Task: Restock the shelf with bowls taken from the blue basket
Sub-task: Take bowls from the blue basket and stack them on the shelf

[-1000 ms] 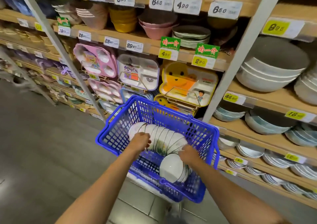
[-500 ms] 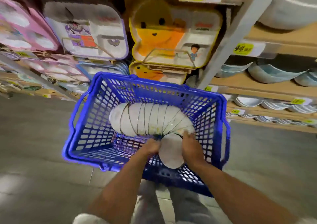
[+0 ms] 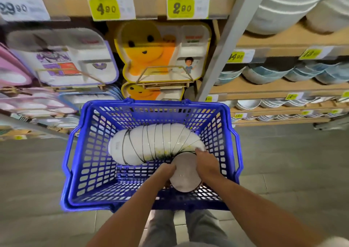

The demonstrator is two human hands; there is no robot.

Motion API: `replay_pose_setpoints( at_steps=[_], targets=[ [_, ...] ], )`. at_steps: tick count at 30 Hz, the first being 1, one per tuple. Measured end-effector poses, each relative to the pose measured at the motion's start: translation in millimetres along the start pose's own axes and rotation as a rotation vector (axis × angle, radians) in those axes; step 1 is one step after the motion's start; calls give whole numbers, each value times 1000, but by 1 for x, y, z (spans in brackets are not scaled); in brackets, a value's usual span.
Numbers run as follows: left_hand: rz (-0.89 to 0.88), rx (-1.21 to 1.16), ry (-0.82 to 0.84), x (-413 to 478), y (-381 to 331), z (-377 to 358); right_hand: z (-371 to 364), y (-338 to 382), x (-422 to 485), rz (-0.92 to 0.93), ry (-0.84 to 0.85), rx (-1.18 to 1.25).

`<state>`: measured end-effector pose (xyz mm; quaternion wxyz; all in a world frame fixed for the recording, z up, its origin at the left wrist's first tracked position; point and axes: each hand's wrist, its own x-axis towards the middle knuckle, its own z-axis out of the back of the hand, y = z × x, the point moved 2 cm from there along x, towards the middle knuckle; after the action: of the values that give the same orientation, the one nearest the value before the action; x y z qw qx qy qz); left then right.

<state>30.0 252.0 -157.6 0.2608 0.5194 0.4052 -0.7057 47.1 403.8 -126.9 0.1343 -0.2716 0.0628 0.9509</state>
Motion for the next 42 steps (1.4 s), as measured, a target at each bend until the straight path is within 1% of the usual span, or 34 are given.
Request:
replay_pose_setpoints(
  at_steps=[2, 4, 6, 7, 9, 12, 14, 16, 19, 21, 25, 28, 32, 34, 37, 39, 42],
  targets=[
    [-24, 10, -16, -9, -3, 6, 13, 1, -2, 18, 10, -18],
    [-83, 5, -25, -20, -9, 11, 30, 4, -2, 28, 32, 15],
    [-143, 84, -86, -33, -18, 19, 51, 7, -1, 41, 21, 61],
    [-167, 126, -127, -39, -23, 24, 62, 7, -1, 39, 7, 91],
    [-230, 121, -173, -54, -35, 31, 86, 6, 0, 21, -24, 212],
    [-412, 20, -336, -84, -55, 42, 127, 5, -2, 37, -78, 420],
    [-571, -118, -436, -108, -71, 50, 157, 6, -5, 79, -103, 528],
    [-743, -303, -480, -138, -92, 59, 190, 8, -15, 105, -140, 696],
    [-933, -593, -429, -189, -124, 73, 244, 13, -36, 123, -206, 936],
    [-1027, -687, -367, -225, -144, 80, 279, 17, -53, 164, -208, 1076],
    [-1096, -849, -281, -280, -182, 88, 333, 17, -91, 203, -314, 1210],
    [-1177, -902, -218, -320, -203, 81, 355, 6, -119, 210, -494, 1326],
    [-1245, -915, -143, -361, -226, 55, 365, -6, -146, 186, -704, 1625],
    [-1242, -906, -100, -375, -236, 36, 370, -14, -156, 173, -732, 1788],
    [-1257, -876, -42, -392, -248, 1, 377, -40, -172, 204, -708, 1979],
    [-1271, -838, -11, -399, -257, -23, 382, -64, -180, 242, -716, 1983],
    [-1299, -800, 6, -411, -275, -69, 391, -115, -190, 265, -779, 1922]
  ],
)
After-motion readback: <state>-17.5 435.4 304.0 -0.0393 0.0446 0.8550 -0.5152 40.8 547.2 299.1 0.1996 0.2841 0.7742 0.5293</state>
